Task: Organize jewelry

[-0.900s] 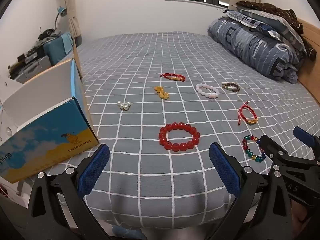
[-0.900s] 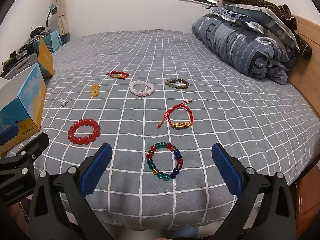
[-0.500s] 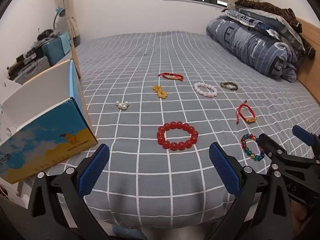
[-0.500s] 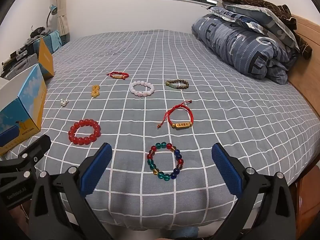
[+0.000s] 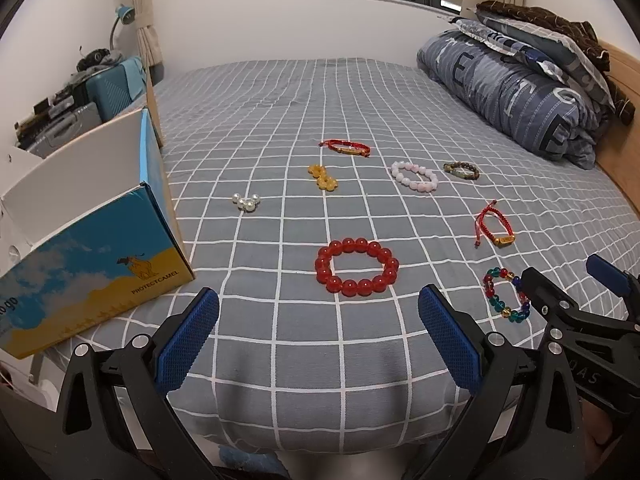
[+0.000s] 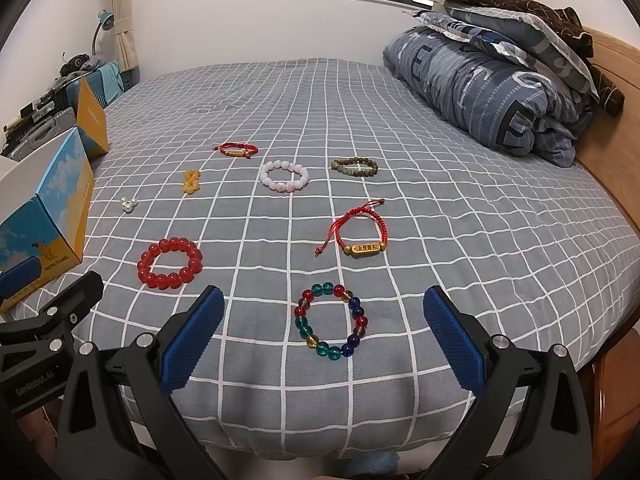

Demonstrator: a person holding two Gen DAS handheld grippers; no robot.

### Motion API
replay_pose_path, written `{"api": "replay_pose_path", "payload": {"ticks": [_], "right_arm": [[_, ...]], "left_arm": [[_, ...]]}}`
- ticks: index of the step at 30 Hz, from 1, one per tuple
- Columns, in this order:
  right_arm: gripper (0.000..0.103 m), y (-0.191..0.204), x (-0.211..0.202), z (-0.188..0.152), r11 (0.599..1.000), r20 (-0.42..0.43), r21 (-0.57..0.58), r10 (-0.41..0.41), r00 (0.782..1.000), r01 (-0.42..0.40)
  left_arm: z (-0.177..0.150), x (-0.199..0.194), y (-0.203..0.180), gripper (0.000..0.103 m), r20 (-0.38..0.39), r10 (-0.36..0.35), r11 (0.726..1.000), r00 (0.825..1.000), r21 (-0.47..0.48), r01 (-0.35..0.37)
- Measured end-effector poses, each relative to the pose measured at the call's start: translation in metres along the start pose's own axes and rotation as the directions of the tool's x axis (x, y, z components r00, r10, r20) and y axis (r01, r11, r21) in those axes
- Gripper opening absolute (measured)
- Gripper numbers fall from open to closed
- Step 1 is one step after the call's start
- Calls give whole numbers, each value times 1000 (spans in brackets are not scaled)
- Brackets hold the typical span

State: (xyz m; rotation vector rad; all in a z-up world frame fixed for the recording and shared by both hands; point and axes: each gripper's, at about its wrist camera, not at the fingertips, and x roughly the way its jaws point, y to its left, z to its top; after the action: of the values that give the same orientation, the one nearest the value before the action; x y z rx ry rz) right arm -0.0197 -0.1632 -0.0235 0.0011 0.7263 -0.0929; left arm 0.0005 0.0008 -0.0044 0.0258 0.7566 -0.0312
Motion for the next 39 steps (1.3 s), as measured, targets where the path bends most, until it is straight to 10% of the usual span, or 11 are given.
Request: {"api": "replay_pose_path", "payload": {"ticks": [39], "right_arm": [[96, -1, 0, 1, 1000, -3, 9, 1, 1000, -1]], "left_arm": [[0, 2, 1, 98, -5, 6, 1000, 1000, 2, -6]]}}
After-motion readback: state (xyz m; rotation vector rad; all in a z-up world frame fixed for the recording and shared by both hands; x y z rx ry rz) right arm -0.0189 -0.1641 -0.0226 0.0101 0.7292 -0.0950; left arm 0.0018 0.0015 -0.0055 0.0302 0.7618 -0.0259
